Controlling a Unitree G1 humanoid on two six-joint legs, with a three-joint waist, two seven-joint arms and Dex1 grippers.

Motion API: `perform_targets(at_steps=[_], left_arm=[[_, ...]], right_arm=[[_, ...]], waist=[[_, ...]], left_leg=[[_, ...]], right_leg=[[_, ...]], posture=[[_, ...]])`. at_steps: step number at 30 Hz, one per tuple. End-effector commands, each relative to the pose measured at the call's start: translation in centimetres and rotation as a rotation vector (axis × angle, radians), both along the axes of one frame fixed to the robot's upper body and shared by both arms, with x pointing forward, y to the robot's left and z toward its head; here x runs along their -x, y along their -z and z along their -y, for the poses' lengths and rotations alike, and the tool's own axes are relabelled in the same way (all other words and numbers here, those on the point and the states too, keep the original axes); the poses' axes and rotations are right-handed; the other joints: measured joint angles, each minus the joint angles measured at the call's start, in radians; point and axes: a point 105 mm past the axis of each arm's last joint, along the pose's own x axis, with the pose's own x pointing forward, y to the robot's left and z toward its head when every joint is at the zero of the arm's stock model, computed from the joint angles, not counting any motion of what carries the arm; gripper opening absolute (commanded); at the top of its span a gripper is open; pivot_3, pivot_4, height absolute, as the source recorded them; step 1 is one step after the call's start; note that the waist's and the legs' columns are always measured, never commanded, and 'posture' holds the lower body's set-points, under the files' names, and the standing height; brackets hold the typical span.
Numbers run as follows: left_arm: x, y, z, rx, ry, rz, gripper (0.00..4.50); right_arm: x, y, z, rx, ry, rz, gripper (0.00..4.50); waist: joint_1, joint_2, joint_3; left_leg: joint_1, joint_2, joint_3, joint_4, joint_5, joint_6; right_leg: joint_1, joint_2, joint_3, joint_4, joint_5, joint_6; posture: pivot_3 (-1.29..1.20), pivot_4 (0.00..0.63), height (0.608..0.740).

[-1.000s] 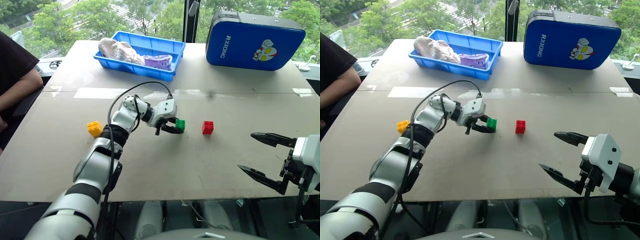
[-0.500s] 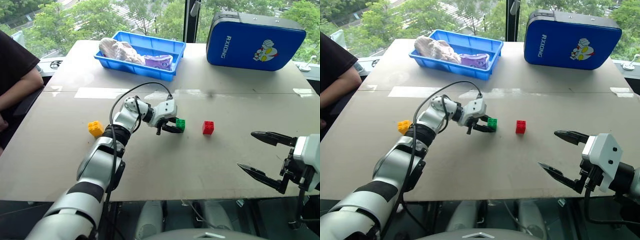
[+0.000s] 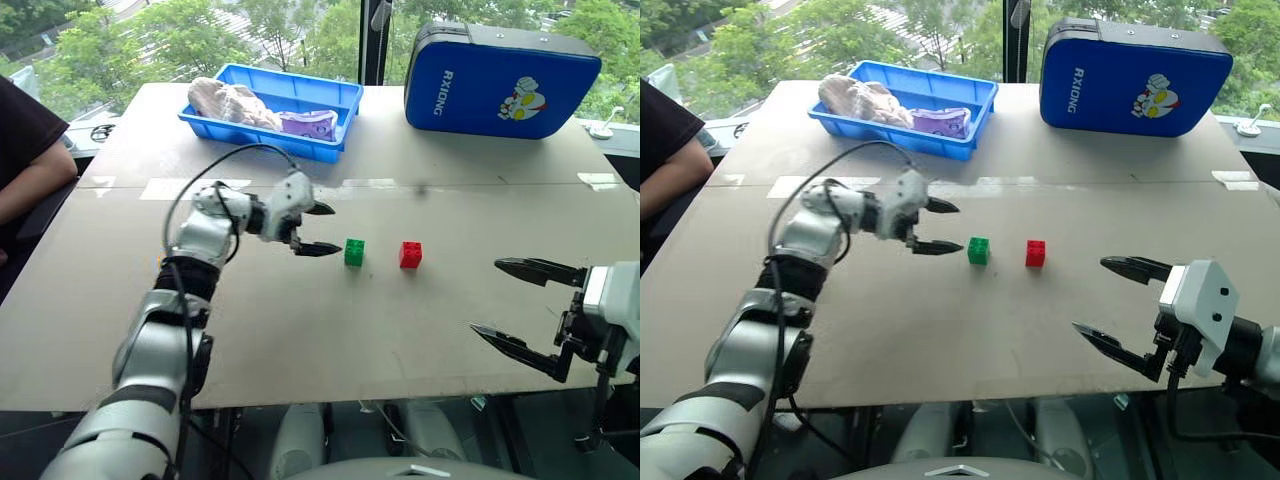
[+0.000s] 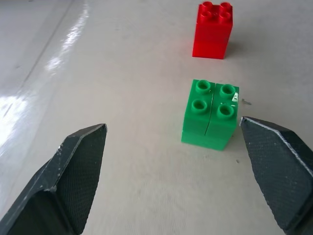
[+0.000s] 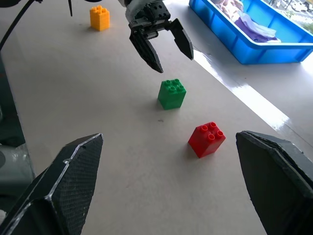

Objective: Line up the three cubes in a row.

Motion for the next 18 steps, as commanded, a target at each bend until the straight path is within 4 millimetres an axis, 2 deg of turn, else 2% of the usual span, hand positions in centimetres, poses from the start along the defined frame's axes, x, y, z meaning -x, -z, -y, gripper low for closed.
perform_targets(at_steps=[1, 3, 6, 7, 9, 11, 12, 15, 18], left_arm=[[1.5, -4.9, -3.8, 0.143, -0.236, 0.054, 4.46], [2.4, -5.9, -6.1, 0.170, -0.394, 0.063, 4.46], [2.9, -6.2, -10.0, 0.214, -0.743, 0.101, 4.46], [3.2, -6.2, -10.8, 0.227, -0.820, 0.109, 4.46], [3.9, -5.3, -13.4, 0.185, -1.088, 0.160, 4.46], [5.3, -4.1, -15.2, 0.213, -1.313, 0.133, 4.46], [6.1, -3.4, -15.8, 0.219, -1.405, 0.123, 4.46], [8.2, -0.8, -15.5, 0.225, -1.561, 0.067, 4.46], [8.9, 0.5, -13.9, 0.237, -1.572, 0.023, 4.46]], right_arm=[[-0.3, -0.2, -1.2, -0.034, -0.068, 0.015, 4.50], [-0.7, -0.1, -1.7, -0.051, -0.101, 0.013, 4.50], [-1.3, 0.1, -2.3, -0.068, -0.152, 0.004, 4.50], [-1.4, 0.1, -2.4, -0.071, -0.160, 0.002, 4.50], [-1.8, 0.1, -2.6, -0.075, -0.185, -0.001, 4.50], [-2.0, -0.1, -2.9, -0.082, -0.210, -0.004, 4.50], [-1.9, -0.1, -3.0, -0.083, -0.224, -0.009, 4.50], [-1.7, -0.1, -3.1, -0.066, -0.263, -0.023, 4.50], [-1.6, -0.3, -3.1, -0.062, -0.276, -0.029, 4.50]], waist=[[-0.007, -0.001, 0.000], [-0.013, -0.001, 0.000], [-0.001, -0.001, 0.000], [0.003, -0.001, 0.000], [0.011, -0.001, 0.000], [0.017, -0.001, 0.000], [0.020, -0.003, -0.001], [0.020, -0.003, -0.001], [0.022, -0.004, -0.001]], left_leg=[[0.000, 0.001, 0.000, 0.000, 0.000, 0.000], [0.000, 0.002, 0.001, 0.000, 0.000, 0.000], [0.001, 0.001, 0.001, 0.000, 0.000, 0.000], [0.001, 0.000, 0.000, 0.000, 0.000, 0.000], [0.002, -0.001, -0.001, 0.000, 0.000, 0.000], [0.002, -0.001, -0.001, 0.000, 0.000, 0.000], [0.002, -0.001, -0.001, 0.000, 0.000, 0.000], [0.001, -0.001, -0.001, 0.000, 0.000, 0.000], [0.001, -0.002, -0.002, 0.000, 0.000, 0.000]], right_leg=[[0.000, 0.000, 0.000, 0.000, 0.000, 0.000], [0.000, 0.000, 0.001, 0.000, 0.000, 0.000], [0.000, -0.001, 0.000, 0.000, 0.000, 0.000], [0.001, -0.001, -0.001, 0.000, 0.000, 0.000], [0.002, -0.002, -0.001, 0.000, 0.000, 0.000], [0.003, -0.002, -0.001, -0.001, 0.000, 0.000], [0.003, -0.002, -0.001, -0.001, 0.000, 0.000], [0.003, -0.002, -0.001, -0.001, 0.001, 0.000], [0.003, -0.003, -0.002, -0.001, 0.003, -0.003]], posture=[[0.00, 0.150, 0.740], [0.00, 0.150, 0.740], [0.00, 0.150, 0.740], [0.00, 0.150, 0.740], [0.00, 0.150, 0.740], [0.00, 0.150, 0.740], [0.00, 0.150, 0.740], [0.00, 0.150, 0.740], [0.00, 0.150, 0.740]])
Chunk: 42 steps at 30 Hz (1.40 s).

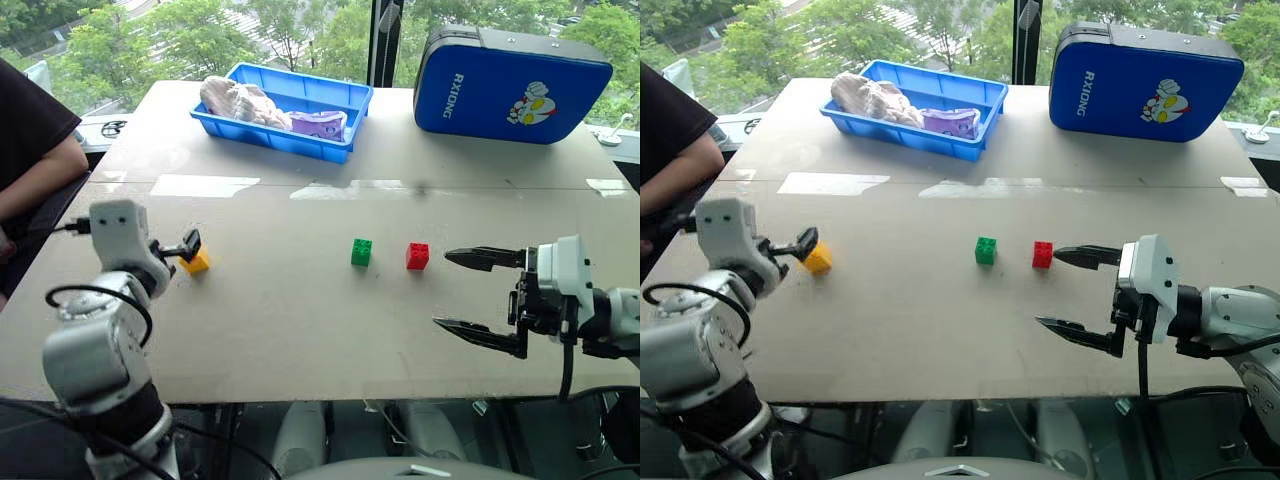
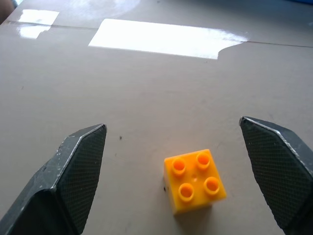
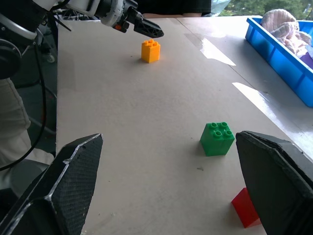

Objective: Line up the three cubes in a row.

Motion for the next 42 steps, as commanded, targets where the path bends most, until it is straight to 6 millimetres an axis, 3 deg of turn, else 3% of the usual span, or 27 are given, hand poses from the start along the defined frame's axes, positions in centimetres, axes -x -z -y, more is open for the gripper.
perform_targets(at_steps=[1, 11, 16, 20, 23, 27, 28, 31, 34, 38, 42], left_arm=[[0.8, -0.7, 0.9, -0.021, -0.056, 0.033, 4.46], [-0.6, 1.7, 1.8, -0.042, -0.049, 0.020, 4.46], [-1.7, 2.2, 1.0, -0.057, -0.096, 0.055, 4.46], [-2.4, 2.7, 1.1, -0.065, -0.092, 0.070, 2.83], [-2.9, 2.7, 1.1, -0.097, -0.067, 0.090, 1.32], [-3.3, 2.0, 0.6, -0.130, -0.010, 0.135, 1.28], [-3.6, 1.6, 1.1, -0.128, 0.072, 0.166, 1.28], [-4.3, 0.1, 5.4, -0.038, 0.529, 0.261, 1.28], [-3.1, -0.7, 9.4, 0.132, 1.016, 0.181, 1.28], [-3.0, -0.1, 10.0, -0.054, 1.438, 0.011, 1.28], [-4.9, 0.2, 9.5, -0.208, 1.625, -0.112, 1.28]], right_arm=[[0.4, -0.8, -0.1, 0.002, -0.037, 0.019, 4.50], [0.1, -1.5, -0.1, 0.038, -0.050, 0.053, 4.50], [0.1, -1.5, 0.0, 0.053, -0.041, 0.058, 4.50], [0.0, -1.6, -0.1, 0.054, -0.027, 0.067, 4.50], [0.0, -1.6, -0.1, 0.052, -0.019, 0.070, 4.50], [0.1, -1.6, -0.1, 0.051, -0.002, 0.068, 4.50], [0.1, -1.5, -0.1, 0.049, 0.006, 0.067, 4.50], [0.3, -1.4, 0.2, 0.038, 0.038, 0.056, 4.50], [0.4, -1.3, 0.6, 0.035, 0.079, 0.056, 4.50], [0.8, -1.5, 0.8, 0.008, 0.128, 0.082, 4.50], [1.8, -1.4, 0.7, -0.002, 0.145, 0.063, 4.50]], waist=[[0.001, -0.001, 0.000], [-0.002, -0.001, 0.000], [-0.001, -0.001, 0.000], [-0.001, -0.001, 0.000], [-0.001, -0.001, 0.000], [-0.001, -0.001, 0.000], [-0.001, -0.001, 0.000], [0.001, -0.001, 0.000], [0.004, -0.001, 0.001], [0.000, 0.000, 0.001], [0.000, 0.001, 0.001]], left_leg=[[0.000, 0.000, -0.001, 0.000, 0.000, 0.000], [0.014, 0.000, 0.001, -0.003, 0.000, 0.000], [0.014, 0.000, 0.001, -0.004, 0.000, 0.000], [0.014, 0.000, 0.002, -0.004, 0.000, 0.000], [0.014, 0.000, 0.002, -0.004, 0.000, 0.000], [0.013, 0.000, 0.002, -0.004, 0.000, 0.000], [0.013, 0.000, 0.002, -0.004, 0.000, 0.000], [0.013, 0.001, 0.003, -0.005, 0.000, 0.000], [0.012, 0.000, 0.002, -0.005, 0.000, -0.001], [0.012, -0.001, 0.003, -0.005, 0.000, -0.001], [0.011, -0.001, 0.003, -0.006, 0.000, 0.000]], right_leg=[[0.000, 0.000, -0.001, 0.000, 0.000, -0.001], [0.011, 0.001, 0.001, 0.000, -0.005, -0.001], [0.011, -0.001, 0.001, 0.000, -0.003, -0.003], [0.011, -0.001, 0.001, -0.001, -0.003, -0.003], [0.011, -0.001, 0.001, -0.001, -0.003, -0.003], [0.011, -0.002, 0.001, -0.001, -0.003, -0.003], [0.010, -0.002, 0.001, -0.001, -0.003, -0.003], [0.010, -0.003, 0.000, -0.001, -0.003, -0.004], [0.009, -0.009, -0.002, -0.002, -0.003, -0.005], [0.009, -0.009, -0.003, -0.004, -0.005, -0.001], [0.009, -0.007, -0.003, -0.005, -0.005, -0.002]], posture=[[0.00, 0.150, 0.740], [0.00, 0.150, 0.740], [0.00, 0.150, 0.740], [0.00, 0.150, 0.740], [0.00, 0.150, 0.740], [0.00, 0.150, 0.740], [0.00, 0.150, 0.740], [0.00, 0.150, 0.740], [0.00, 0.150, 0.740], [0.00, 0.150, 0.740], [0.00, 0.150, 0.740]])
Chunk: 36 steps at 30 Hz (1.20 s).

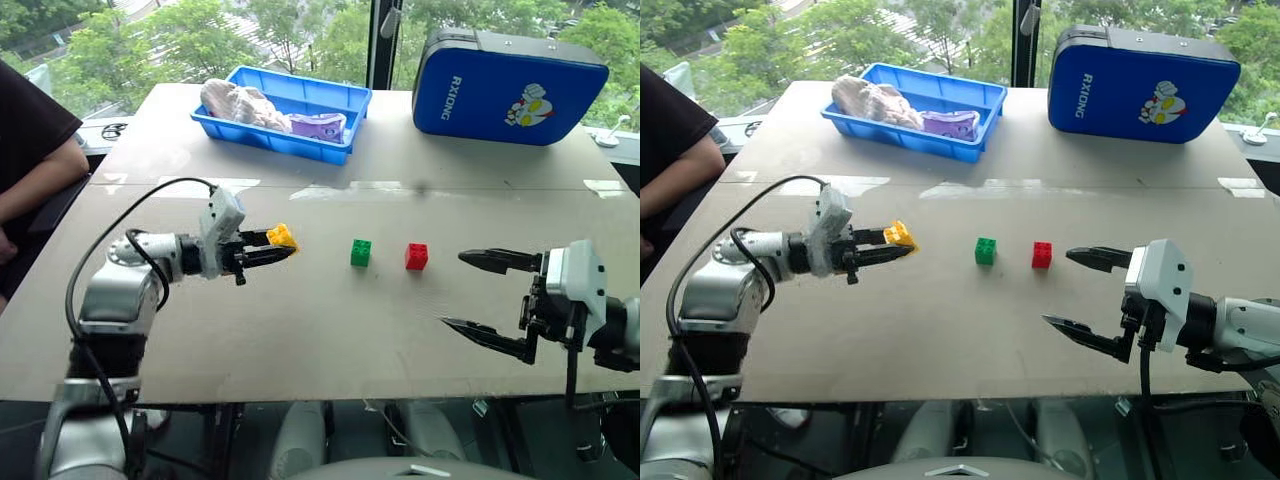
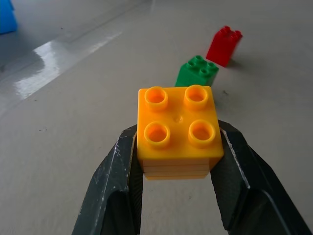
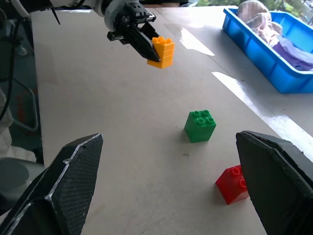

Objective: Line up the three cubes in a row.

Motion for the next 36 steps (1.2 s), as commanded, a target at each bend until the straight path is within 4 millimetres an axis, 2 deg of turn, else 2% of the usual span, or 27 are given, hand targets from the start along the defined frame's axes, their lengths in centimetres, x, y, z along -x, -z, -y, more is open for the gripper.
perform_targets(at_steps=[1, 5, 15, 35, 36], left_arm=[[-1.0, 0.3, -0.2, -0.142, 0.155, 0.025, 1.28], [-2.6, 0.2, 1.1, -0.196, 0.247, 0.057, 1.28], [-3.9, 0.7, 3.1, -0.207, 0.309, 0.122, 1.28], [-4.7, 1.3, 3.3, -0.201, 0.260, 0.141, 1.28], [-4.7, 1.3, 3.3, -0.195, 0.256, 0.135, 1.78]], right_arm=[[1.2, -1.1, -0.5, -0.003, -0.004, 0.053, 4.50], [1.6, -1.1, -0.6, -0.005, 0.034, 0.065, 4.50], [2.1, -0.9, -0.7, -0.004, 0.072, 0.060, 4.50], [2.4, -0.6, -0.2, 0.010, 0.092, 0.043, 4.50], [2.4, -0.7, -0.2, 0.010, 0.094, 0.044, 4.50]], waist=[[0.000, 0.000, 0.000], [0.000, -0.001, 0.000], [-0.001, -0.001, 0.000], [-0.001, -0.001, 0.000], [-0.001, -0.002, 0.000]], left_leg=[[-0.002, 0.000, 0.000, 0.000, 0.000, 0.000], [-0.014, 0.000, -0.001, 0.003, 0.000, 0.001], [-0.014, 0.000, 0.000, 0.003, -0.002, 0.005], [-0.014, 0.000, 0.000, 0.005, -0.002, 0.005], [-0.014, 0.000, 0.000, 0.005, -0.002, 0.005]], right_leg=[[-0.001, 0.001, 0.000, -0.001, 0.000, 0.000], [-0.009, 0.002, -0.002, -0.002, 0.003, -0.003], [-0.009, 0.004, 0.000, -0.003, 0.002, -0.001], [-0.009, 0.004, 0.000, -0.001, 0.002, 0.000], [-0.009, 0.004, 0.000, -0.001, 0.002, 0.000]], posture=[[0.00, 0.150, 0.740], [0.00, 0.150, 0.740], [0.00, 0.150, 0.740], [0.00, 0.150, 0.740], [0.00, 0.150, 0.740]])
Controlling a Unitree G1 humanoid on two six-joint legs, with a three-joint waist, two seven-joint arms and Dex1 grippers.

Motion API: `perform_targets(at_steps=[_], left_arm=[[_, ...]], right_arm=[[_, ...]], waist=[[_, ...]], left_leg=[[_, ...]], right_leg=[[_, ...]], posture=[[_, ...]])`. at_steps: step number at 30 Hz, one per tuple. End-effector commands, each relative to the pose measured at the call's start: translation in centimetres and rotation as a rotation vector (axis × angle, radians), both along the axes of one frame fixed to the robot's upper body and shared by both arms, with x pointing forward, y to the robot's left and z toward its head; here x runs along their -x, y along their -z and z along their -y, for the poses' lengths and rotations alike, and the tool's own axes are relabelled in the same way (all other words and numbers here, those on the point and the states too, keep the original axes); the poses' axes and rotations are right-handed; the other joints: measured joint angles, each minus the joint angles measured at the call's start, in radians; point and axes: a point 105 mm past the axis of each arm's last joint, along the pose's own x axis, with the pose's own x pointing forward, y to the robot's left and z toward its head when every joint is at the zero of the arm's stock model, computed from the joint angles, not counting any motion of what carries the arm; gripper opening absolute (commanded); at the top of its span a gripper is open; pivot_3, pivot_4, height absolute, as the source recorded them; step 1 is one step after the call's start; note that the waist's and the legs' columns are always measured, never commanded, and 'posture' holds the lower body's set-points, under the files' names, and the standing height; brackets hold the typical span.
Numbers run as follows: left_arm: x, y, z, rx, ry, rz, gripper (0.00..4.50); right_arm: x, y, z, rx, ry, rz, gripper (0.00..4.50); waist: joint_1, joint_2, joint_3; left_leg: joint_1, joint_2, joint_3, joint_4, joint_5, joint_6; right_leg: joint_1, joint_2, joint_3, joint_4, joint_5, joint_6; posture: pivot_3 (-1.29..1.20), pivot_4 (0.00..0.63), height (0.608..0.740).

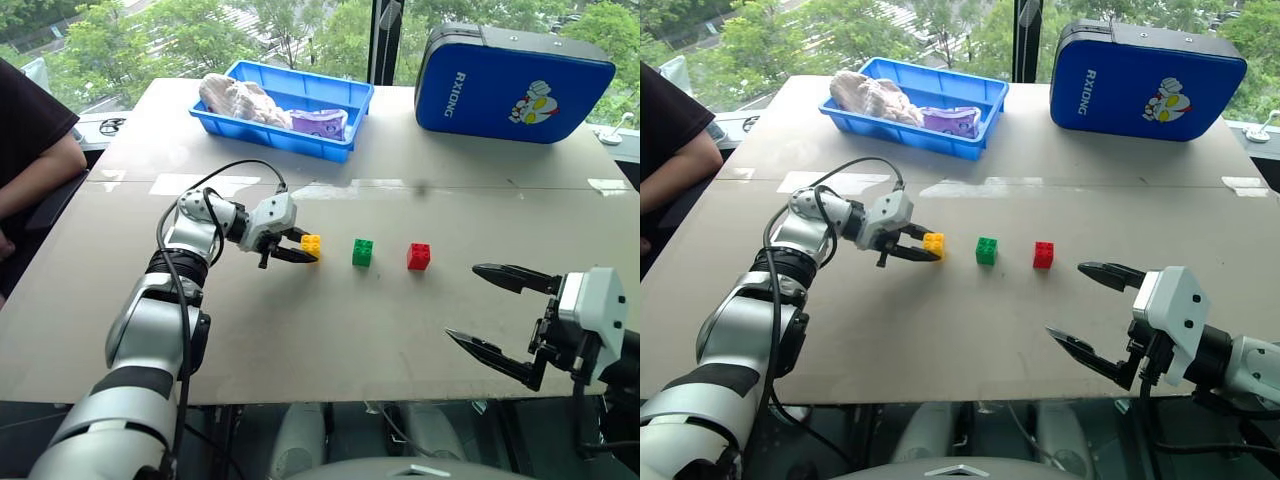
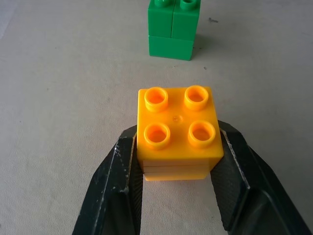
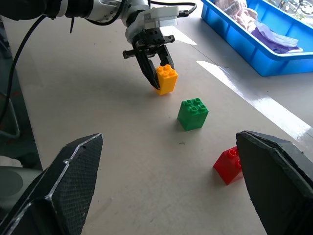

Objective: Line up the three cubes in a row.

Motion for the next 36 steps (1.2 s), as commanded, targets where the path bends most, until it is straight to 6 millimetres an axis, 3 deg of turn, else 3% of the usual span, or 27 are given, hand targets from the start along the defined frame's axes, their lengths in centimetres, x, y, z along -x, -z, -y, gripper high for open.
perform_targets(at_steps=[1, 2, 5, 6, 7, 14, 19, 23, 30, 36], left_arm=[[-0.7, -1.5, 0.3, 0.020, -0.004, 0.059, 2.32], [-0.9, -1.6, 0.3, 0.026, -0.014, 0.067, 2.82], [-1.1, -1.8, 0.3, 0.043, -0.033, 0.079, 3.75], [-1.0, -1.8, 0.2, 0.047, -0.035, 0.070, 4.31], [-0.8, -2.0, 0.0, 0.054, -0.028, 0.062, 4.41], [1.0, -5.2, -2.3, 0.268, -0.129, 0.064, 4.41], [5.3, -6.6, -2.4, 0.447, -0.366, 0.088, 4.41], [8.7, -5.9, -2.2, 0.506, -0.552, 0.069, 4.41], [14.9, -2.6, -5.1, 0.411, -0.743, 0.011, 4.41], [17.0, -1.2, -5.5, 0.402, -0.779, -0.050, 4.41]], right_arm=[[0.5, -0.9, -0.3, 0.009, -0.012, 0.047, 4.50], [0.6, -0.8, -0.3, 0.011, -0.009, 0.048, 4.50], [0.6, -0.8, -0.3, 0.011, 0.000, 0.047, 4.50], [0.7, -0.8, -0.3, 0.011, 0.003, 0.046, 4.50], [0.8, -0.7, -0.2, 0.012, 0.006, 0.045, 4.50], [-0.1, -0.3, 1.0, 0.027, 0.093, 0.044, 4.50], [-2.4, 0.5, 2.1, 0.002, 0.219, 0.013, 4.50], [-2.7, 0.9, 2.5, -0.004, 0.230, -0.029, 4.50], [-2.2, 1.8, 5.2, 0.057, 0.257, -0.109, 4.50], [-1.4, 2.6, 7.1, 0.093, 0.260, -0.176, 4.50]], waist=[[0.000, 0.000, 0.000], [0.000, 0.000, 0.000], [0.000, 0.000, 0.000], [0.000, 0.000, 0.000], [0.000, 0.000, 0.000], [-0.009, 0.000, 0.000], [-0.022, 0.001, 0.000], [-0.011, 0.000, 0.000], [-0.002, 0.002, -0.002], [0.005, 0.003, -0.002]], left_leg=[[0.000, 0.000, 0.000, 0.000, 0.000, 0.000], [0.000, 0.000, 0.000, 0.000, 0.000, 0.000], [0.000, 0.000, 0.000, 0.001, 0.000, 0.000], [0.000, 0.000, 0.000, 0.001, 0.000, 0.000], [0.000, 0.000, -0.001, 0.001, 0.000, 0.000], [0.001, 0.002, 0.000, 0.001, 0.000, 0.000], [0.002, 0.003, 0.000, 0.002, 0.000, 0.000], [0.002, 0.002, -0.002, 0.002, 0.000, -0.001], [0.007, 0.001, 0.000, 0.002, 0.000, -0.001], [0.009, 0.001, -0.001, 0.002, -0.003, -0.006]], right_leg=[[0.000, 0.000, 0.000, 0.000, 0.000, 0.000], [0.000, 0.000, 0.000, 0.000, 0.000, 0.000], [0.000, 0.000, 0.000, 0.001, 0.000, 0.000], [0.000, 0.000, 0.000, 0.001, 0.000, 0.000], [0.000, 0.000, 0.000, 0.001, 0.000, 0.001], [0.000, 0.001, 0.001, 0.003, 0.000, 0.000], [0.000, -0.001, 0.003, 0.005, 0.000, -0.001], [0.000, -0.005, 0.000, 0.006, -0.002, 0.002], [0.003, -0.004, 0.000, 0.005, -0.003, 0.002], [0.005, -0.009, -0.001, 0.003, -0.003, 0.002]], posture=[[0.00, 0.150, 0.740], [0.00, 0.150, 0.740], [0.00, 0.150, 0.740], [0.00, 0.150, 0.740], [0.00, 0.150, 0.740], [0.00, 0.150, 0.740], [0.00, 0.150, 0.740], [0.00, 0.150, 0.740], [0.00, 0.150, 0.740], [0.00, 0.150, 0.740]])
